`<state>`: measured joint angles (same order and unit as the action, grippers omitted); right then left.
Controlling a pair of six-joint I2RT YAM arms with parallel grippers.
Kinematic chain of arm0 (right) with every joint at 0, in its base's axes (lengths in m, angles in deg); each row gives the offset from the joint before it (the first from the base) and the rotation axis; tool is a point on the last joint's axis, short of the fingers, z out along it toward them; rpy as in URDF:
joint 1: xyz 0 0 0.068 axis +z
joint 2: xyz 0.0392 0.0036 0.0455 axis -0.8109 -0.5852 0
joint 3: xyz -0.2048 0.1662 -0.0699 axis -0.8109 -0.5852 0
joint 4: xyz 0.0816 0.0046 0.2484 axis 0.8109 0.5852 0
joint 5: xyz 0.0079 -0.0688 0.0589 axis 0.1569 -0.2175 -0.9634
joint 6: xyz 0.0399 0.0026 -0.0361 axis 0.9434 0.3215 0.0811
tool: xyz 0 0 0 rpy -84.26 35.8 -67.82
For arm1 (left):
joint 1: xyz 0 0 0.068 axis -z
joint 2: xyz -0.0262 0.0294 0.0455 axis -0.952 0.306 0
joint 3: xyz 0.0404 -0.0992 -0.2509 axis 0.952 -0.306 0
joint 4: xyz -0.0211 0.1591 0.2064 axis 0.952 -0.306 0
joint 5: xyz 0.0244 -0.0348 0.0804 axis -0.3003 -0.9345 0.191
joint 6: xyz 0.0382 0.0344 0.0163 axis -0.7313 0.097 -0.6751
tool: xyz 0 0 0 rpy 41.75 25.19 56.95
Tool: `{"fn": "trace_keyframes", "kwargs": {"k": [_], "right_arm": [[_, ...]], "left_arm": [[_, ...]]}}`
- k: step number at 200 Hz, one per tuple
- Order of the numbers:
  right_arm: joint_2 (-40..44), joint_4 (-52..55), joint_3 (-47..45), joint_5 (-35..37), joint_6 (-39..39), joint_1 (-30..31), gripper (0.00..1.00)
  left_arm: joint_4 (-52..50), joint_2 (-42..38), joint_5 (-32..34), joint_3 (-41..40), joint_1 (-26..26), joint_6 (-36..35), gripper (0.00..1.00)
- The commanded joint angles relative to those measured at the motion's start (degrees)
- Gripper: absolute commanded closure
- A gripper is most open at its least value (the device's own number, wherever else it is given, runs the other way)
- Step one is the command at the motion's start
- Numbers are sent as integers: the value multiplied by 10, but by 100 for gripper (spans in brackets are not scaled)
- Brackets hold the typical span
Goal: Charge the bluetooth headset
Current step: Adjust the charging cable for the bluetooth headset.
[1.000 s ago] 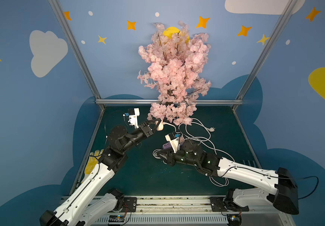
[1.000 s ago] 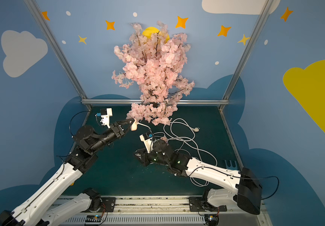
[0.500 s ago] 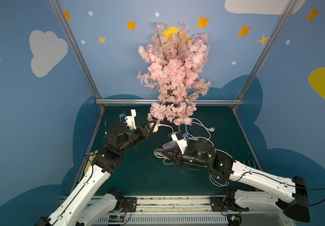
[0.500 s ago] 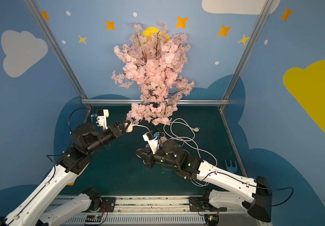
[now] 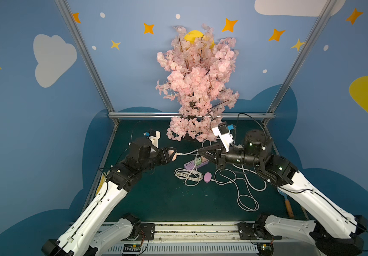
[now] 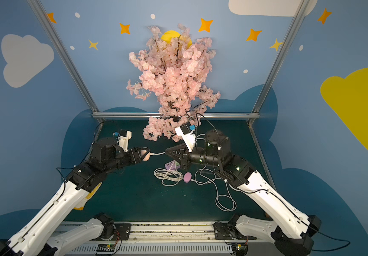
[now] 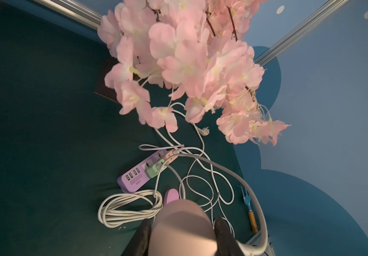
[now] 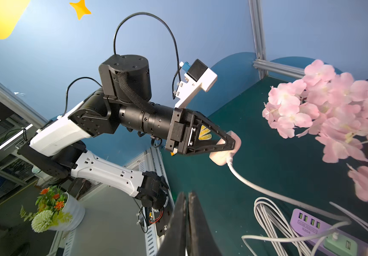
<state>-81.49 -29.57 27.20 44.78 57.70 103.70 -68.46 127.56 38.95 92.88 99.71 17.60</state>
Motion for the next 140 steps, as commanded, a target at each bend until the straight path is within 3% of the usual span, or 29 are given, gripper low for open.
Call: {"fn": "trace_keyframes", "kwargs": {"k": [1, 28, 95, 140], "right_arm": [[-56, 39, 8, -76, -14, -3, 90], [-125, 46, 46, -118, -41, 0, 86], [-213, 131, 150, -115, -133, 18, 90], [-248, 167, 175, -124, -157, 34, 72]], "left_arm": [[-50, -15, 9, 11, -1, -34, 97], [-73, -26, 16, 11, 0, -42, 97], [-147, -40, 39, 35, -1, -82, 96], [-168, -30, 47, 44, -1, -104, 96]]}}
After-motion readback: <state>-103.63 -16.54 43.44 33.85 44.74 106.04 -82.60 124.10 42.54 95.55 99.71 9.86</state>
